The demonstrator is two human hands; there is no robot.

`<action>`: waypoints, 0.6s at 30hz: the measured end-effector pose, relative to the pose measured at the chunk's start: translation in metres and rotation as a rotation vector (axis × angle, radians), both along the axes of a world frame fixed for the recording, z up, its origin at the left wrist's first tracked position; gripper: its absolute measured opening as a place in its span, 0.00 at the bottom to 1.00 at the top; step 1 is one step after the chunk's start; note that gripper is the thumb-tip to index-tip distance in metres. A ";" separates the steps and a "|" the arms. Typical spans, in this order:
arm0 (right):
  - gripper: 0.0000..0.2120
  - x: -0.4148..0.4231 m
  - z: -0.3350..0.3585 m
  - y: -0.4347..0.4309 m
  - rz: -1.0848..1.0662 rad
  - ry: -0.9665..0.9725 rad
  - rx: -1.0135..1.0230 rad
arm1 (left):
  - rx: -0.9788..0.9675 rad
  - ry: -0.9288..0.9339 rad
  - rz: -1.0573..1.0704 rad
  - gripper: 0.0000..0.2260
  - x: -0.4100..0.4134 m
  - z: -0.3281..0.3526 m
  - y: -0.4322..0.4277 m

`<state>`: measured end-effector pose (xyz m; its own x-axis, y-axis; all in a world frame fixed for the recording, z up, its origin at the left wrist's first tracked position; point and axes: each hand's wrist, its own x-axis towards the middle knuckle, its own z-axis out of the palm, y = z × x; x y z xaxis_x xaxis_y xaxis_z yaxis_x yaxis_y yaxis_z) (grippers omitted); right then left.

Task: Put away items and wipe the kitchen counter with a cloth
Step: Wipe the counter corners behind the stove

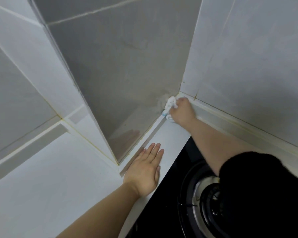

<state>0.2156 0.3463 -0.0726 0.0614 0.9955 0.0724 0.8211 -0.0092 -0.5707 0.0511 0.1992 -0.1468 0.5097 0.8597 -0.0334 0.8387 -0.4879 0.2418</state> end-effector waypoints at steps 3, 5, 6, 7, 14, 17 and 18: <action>0.21 -0.016 -0.002 -0.006 -0.047 0.049 -0.010 | 0.001 -0.006 0.015 0.28 -0.001 -0.003 0.001; 0.20 -0.021 -0.003 -0.014 -0.058 0.118 -0.054 | 0.014 -0.044 0.006 0.29 -0.001 -0.004 0.001; 0.20 -0.021 -0.005 -0.015 -0.070 0.148 -0.071 | 0.014 -0.077 0.008 0.30 -0.002 -0.004 -0.001; 0.20 -0.022 -0.003 -0.017 -0.083 0.169 -0.070 | 0.012 -0.120 0.007 0.29 -0.005 -0.003 -0.003; 0.21 -0.051 0.003 -0.065 -0.084 0.202 -0.056 | 0.041 -0.130 -0.201 0.21 -0.071 -0.007 -0.049; 0.20 -0.072 0.005 -0.100 0.000 0.092 -0.038 | 0.088 -0.114 -0.233 0.19 -0.096 -0.004 -0.064; 0.19 -0.079 0.004 -0.113 0.025 0.046 -0.018 | 0.114 -0.095 -0.240 0.19 -0.104 -0.002 -0.068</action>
<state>0.1369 0.2332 -0.0688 0.0398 0.9978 0.0522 0.7938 0.0001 -0.6082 -0.0530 0.1309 -0.1490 0.6951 0.7097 0.1142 0.6723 -0.6981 0.2463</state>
